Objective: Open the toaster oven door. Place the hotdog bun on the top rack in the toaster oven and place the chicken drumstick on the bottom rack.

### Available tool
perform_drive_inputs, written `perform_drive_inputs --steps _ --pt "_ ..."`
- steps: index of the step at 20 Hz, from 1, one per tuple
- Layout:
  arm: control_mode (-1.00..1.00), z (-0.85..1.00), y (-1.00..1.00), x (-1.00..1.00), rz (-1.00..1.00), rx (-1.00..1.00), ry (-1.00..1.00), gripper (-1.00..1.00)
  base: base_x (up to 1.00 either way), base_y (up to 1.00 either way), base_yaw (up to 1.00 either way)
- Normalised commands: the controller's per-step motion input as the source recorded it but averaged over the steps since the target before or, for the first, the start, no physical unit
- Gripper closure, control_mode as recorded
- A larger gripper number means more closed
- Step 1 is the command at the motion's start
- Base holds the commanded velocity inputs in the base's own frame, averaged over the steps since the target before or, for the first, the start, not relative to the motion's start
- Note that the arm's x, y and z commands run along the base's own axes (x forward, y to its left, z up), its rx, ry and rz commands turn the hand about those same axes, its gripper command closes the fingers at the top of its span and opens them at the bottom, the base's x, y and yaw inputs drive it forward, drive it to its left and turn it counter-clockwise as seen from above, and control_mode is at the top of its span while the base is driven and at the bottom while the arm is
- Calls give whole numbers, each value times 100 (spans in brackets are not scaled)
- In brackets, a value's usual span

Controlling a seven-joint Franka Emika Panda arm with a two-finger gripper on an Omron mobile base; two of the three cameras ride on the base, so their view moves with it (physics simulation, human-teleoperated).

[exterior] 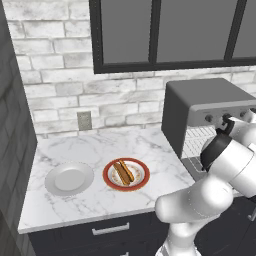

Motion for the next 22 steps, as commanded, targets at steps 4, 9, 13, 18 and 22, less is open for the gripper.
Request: perform_drive_inputs --steps 4,9,13,18,22 --pt "-100 1 -8 -2 0 0 -7 -100 0 0 0" --pt "-100 16 0 7 0 0 -6 -100 0 0 0" --pt "-100 27 -1 14 0 0 -4 -100 0 0 0" --pt "-100 34 -5 -17 5 0 -1 -100 0 0 0" --pt "-100 10 -5 -45 22 0 -8 -100 0 0 0"
